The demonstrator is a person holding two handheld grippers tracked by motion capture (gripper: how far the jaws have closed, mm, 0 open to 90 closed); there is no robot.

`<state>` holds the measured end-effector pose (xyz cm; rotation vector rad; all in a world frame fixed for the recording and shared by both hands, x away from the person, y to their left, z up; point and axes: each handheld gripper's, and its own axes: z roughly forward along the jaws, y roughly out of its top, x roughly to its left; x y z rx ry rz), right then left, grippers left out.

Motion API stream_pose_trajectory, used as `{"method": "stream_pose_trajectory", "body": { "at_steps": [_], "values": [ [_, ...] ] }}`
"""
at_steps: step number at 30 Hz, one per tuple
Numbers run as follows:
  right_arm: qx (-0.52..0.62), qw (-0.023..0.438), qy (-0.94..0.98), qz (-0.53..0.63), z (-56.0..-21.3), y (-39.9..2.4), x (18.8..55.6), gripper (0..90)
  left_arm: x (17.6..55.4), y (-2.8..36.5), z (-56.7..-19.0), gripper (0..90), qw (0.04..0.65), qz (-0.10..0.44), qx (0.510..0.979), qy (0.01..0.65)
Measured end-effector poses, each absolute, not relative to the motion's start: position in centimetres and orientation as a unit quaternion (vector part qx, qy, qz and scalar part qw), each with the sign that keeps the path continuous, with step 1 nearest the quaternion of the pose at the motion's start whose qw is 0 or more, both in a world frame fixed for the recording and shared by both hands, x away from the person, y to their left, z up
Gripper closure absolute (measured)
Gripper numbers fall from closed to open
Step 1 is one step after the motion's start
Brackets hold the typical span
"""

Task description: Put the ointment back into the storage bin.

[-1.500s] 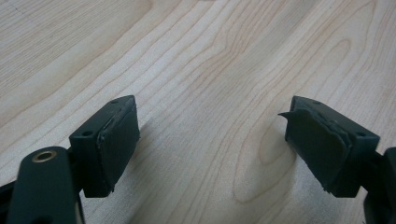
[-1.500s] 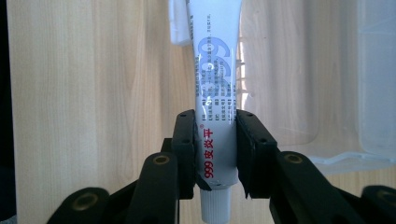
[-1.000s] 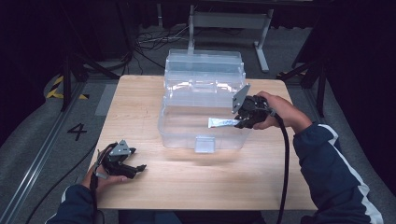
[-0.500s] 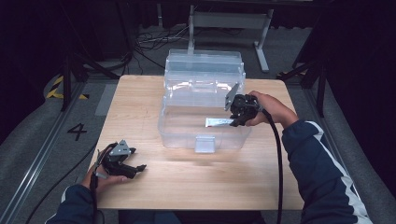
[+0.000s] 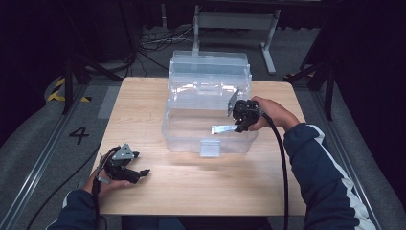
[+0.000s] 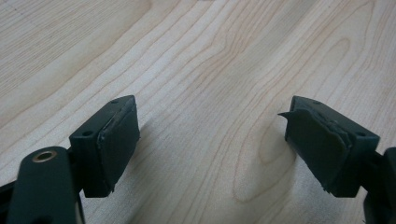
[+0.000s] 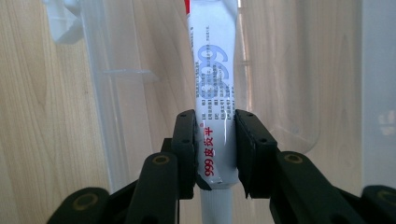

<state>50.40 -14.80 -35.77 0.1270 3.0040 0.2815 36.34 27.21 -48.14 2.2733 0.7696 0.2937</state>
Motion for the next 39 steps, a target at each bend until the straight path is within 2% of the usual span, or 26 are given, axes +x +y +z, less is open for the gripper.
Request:
{"method": "stream_pose_trajectory", "body": {
  "at_steps": [23, 29, 39],
  "values": [
    [0.049, 0.049, 0.995, 0.071, -37.6, -14.7, 51.2, 70.9, 36.3, 27.2, -48.1, 18.1, 0.354, 0.114, 0.879, 0.298],
    [0.059, 0.055, 0.994, 0.072, -37.5, -15.1, 51.3, 63.8, 36.3, 27.2, -48.1, 18.0, 0.354, 0.114, 0.879, 0.298],
    [0.062, 0.059, 0.993, 0.086, -37.0, -15.5, 51.0, 63.7, 36.3, 27.2, -48.1, 18.1, 0.354, 0.114, 0.879, 0.298]
  ]
}}
